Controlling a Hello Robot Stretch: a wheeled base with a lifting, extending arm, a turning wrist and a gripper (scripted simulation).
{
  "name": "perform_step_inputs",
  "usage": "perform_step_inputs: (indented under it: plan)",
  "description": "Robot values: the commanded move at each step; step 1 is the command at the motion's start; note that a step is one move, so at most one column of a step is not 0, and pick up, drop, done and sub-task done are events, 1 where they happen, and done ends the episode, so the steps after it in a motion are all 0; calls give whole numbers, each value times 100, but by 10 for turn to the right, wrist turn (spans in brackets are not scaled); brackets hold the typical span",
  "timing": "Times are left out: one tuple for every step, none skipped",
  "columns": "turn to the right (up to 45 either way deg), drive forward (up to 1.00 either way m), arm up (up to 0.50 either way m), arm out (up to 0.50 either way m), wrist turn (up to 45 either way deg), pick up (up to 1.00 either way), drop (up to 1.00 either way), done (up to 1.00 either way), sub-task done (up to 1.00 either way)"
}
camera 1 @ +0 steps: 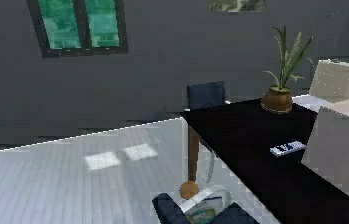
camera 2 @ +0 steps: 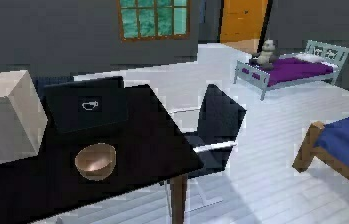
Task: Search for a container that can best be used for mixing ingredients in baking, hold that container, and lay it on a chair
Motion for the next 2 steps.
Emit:
perform_step_inputs:
  plan:
    - [-180,0,0,0,0,0,0,0,0]
    - [0,0,50,0,0,0,0,0,0]
